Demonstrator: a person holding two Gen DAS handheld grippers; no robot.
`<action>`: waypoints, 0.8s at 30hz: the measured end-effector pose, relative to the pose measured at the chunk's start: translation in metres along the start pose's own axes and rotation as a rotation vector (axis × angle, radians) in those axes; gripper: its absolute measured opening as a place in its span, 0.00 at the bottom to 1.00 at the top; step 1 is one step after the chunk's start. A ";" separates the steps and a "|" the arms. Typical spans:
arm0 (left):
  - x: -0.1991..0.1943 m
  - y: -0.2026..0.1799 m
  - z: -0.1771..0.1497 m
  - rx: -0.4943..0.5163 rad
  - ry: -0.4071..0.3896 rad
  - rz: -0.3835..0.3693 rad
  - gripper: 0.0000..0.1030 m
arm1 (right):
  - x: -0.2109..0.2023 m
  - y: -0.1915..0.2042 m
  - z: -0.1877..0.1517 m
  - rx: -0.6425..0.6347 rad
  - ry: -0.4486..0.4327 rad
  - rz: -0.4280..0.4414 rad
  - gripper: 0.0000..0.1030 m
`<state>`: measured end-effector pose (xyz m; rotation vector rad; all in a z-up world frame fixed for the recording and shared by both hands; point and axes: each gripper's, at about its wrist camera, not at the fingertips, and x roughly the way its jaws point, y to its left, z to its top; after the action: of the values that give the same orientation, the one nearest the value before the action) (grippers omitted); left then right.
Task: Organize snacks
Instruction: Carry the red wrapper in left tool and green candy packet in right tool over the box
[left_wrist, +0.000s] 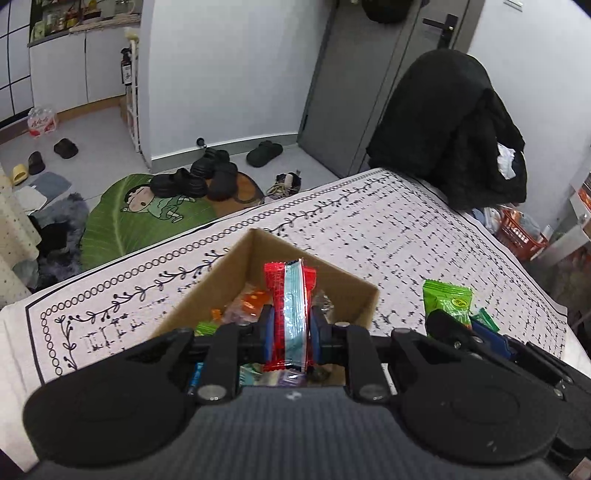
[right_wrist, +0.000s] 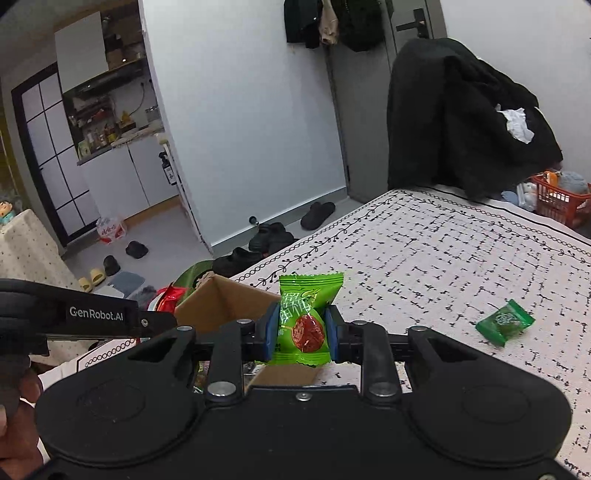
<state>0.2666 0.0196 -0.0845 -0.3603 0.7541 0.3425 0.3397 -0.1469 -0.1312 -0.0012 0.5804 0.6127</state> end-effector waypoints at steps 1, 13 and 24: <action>0.001 0.004 0.001 -0.007 0.001 0.001 0.18 | 0.001 0.003 -0.001 -0.004 0.002 0.000 0.25; 0.025 0.035 0.003 -0.061 0.059 0.001 0.19 | 0.021 0.028 -0.005 -0.042 0.030 0.025 0.25; 0.027 0.055 0.015 -0.096 0.073 0.007 0.28 | 0.037 0.043 -0.002 -0.048 0.043 0.060 0.25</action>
<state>0.2712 0.0791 -0.1042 -0.4629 0.8125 0.3742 0.3400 -0.0917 -0.1442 -0.0427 0.6091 0.6865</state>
